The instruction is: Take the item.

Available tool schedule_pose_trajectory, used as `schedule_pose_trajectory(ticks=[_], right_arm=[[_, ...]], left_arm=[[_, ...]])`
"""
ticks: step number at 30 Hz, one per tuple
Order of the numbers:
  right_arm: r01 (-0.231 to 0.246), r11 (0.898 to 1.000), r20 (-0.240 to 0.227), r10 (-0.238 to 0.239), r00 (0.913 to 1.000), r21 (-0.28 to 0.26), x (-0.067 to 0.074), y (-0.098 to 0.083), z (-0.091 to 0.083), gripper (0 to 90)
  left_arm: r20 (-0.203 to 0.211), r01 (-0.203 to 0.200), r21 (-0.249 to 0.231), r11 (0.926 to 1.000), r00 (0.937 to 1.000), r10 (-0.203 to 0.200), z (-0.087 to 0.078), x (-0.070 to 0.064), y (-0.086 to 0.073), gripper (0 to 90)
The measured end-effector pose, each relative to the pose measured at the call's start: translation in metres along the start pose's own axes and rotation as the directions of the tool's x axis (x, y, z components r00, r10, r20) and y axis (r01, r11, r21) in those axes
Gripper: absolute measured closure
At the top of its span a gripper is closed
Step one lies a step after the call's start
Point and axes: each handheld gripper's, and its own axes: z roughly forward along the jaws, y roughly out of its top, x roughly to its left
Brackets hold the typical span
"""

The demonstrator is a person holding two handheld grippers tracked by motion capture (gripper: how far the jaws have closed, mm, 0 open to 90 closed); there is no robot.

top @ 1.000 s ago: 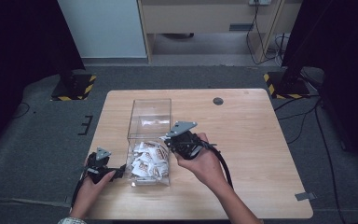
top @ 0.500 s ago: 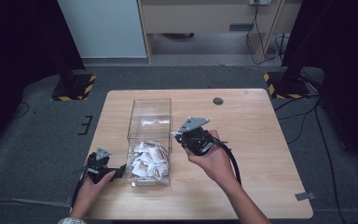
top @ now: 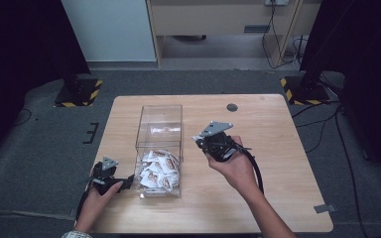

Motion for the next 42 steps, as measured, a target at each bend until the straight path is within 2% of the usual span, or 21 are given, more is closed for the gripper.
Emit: schedule_pose_trajectory(ticks=[8, 19, 21, 31, 42], right_arm=[[-0.013, 1.0, 0.018, 0.013, 0.9998, 0.0, -0.009, -0.008, -0.003, 89.3], [-0.039, 0.999, 0.049, 0.039, 0.998, -0.006, -0.029, -0.018, -0.009, 89.3], [-0.058, 0.998, 0.059, 0.059, 0.9965, -0.014, -0.035, -0.022, -0.012, 89.3], [-0.079, 0.997, 0.086, 0.08, 0.993, -0.022, -0.047, -0.032, -0.019, 89.3], [-0.119, 0.993, 0.132, 0.121, 0.9837, -0.025, -0.067, -0.047, -0.023, 89.1]], left_arm=[[0.0, 0.0, 0.0, 1.0, 1.0, 0.0, 0.0, 0.0, 0.0, 0.0], [-0.001, 0.0, 0.0, 1.0, 1.0, 0.0, 0.0, 0.0, 0.0, 0.0], [-0.001, 0.0, 0.0, 1.0, 1.0, 0.0, 0.0, 0.0, 0.0, 0.0], [-0.001, 0.001, 0.0, 1.0, 1.0, -0.001, 0.0, 0.0, 0.0, 0.0], [-0.001, -0.001, 0.0, 1.0, 1.0, 0.001, 0.0, 0.0, 0.0, 0.0]])
